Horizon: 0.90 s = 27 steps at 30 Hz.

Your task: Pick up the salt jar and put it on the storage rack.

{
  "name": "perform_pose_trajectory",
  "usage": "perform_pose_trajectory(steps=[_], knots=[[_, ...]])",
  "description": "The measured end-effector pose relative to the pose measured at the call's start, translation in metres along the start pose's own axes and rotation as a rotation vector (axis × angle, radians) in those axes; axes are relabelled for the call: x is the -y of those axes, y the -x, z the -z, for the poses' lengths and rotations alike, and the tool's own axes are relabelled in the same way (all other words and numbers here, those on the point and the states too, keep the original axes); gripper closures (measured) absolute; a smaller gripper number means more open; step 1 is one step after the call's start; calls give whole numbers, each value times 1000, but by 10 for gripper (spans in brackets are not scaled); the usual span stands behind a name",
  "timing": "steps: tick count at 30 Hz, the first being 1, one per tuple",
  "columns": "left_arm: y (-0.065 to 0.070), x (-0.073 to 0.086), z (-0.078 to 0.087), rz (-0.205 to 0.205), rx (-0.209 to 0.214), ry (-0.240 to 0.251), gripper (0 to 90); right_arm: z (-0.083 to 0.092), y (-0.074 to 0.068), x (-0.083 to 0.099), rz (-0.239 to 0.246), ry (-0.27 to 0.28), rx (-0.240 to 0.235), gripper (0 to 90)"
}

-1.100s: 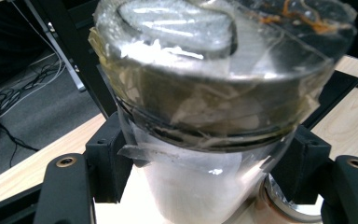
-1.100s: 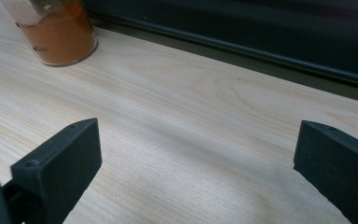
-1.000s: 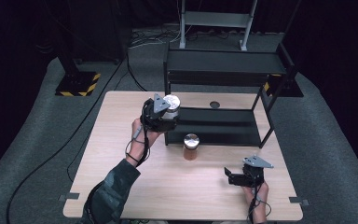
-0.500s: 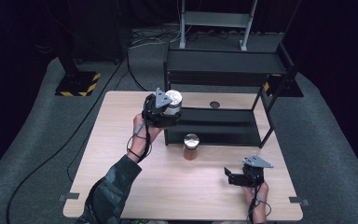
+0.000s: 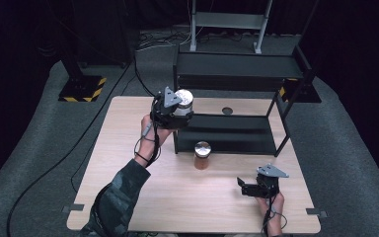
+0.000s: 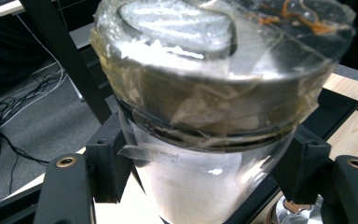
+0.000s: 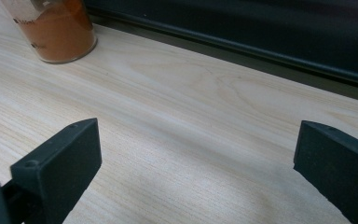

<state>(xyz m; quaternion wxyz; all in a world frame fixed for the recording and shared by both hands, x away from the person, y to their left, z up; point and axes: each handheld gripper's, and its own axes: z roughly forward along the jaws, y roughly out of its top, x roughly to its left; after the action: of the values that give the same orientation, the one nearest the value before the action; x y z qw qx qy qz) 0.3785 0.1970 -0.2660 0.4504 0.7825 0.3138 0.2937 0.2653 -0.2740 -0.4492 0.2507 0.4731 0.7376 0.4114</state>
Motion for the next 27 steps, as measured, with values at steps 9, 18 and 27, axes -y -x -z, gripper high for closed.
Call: perform_pose_trajectory(steps=[9,18,27], knots=[[-3,-9,1,-2,-3,12,306,0,0,0,1,-1,-1,0],[-5,-18,0,-3,1,19,306,0,0,0,0,-1,-2,0],[-7,-25,0,-1,0,32,306,0,1,0,0,-1,-3,0]])
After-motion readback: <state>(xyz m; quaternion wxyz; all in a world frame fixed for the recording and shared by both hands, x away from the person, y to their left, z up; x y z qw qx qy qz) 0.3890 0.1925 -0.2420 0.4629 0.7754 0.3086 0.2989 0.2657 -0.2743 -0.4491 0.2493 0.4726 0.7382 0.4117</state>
